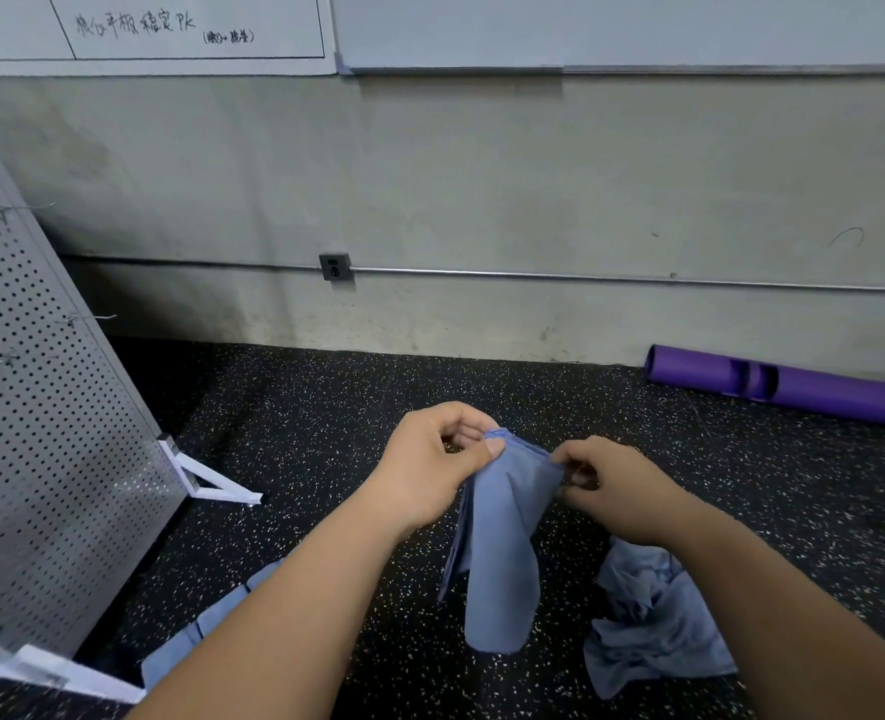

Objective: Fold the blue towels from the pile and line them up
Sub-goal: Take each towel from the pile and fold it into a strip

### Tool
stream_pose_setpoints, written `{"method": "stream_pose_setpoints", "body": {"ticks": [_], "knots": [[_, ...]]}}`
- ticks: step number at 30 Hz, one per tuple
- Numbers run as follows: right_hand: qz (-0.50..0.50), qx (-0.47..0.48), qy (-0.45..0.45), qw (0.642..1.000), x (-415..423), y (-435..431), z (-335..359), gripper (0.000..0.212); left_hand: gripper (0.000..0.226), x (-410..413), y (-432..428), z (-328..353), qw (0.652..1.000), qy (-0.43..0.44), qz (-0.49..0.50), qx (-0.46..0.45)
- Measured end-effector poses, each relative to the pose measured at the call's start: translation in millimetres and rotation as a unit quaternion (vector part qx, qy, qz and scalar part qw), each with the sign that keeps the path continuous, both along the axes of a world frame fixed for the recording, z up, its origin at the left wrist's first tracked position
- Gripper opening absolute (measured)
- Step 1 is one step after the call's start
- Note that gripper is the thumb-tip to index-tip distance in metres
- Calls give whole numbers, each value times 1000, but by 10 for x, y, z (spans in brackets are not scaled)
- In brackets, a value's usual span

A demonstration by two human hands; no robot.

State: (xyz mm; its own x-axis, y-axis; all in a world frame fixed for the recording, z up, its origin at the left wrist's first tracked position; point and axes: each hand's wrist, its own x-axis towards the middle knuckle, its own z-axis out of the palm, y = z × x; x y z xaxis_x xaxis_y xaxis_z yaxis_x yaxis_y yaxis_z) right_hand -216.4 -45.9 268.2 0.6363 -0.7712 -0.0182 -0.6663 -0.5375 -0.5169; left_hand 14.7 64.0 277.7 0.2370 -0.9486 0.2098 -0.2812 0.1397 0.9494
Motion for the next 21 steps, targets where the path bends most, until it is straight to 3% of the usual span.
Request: {"method": "stream_pose_setpoints", "body": {"ticks": [6,13,21], "knots": [[-25,-98,-27,995,-123,-45,92,12,15,135,8,-51,991,-120,57,25],[-8,-157,-84,984,-179,-36,211,11,12,155,20,-7,974,-198,107,27],[-43,-139,-95,985,-184,-11,244,7,12,163,20,-6,970,-205,127,27]]}}
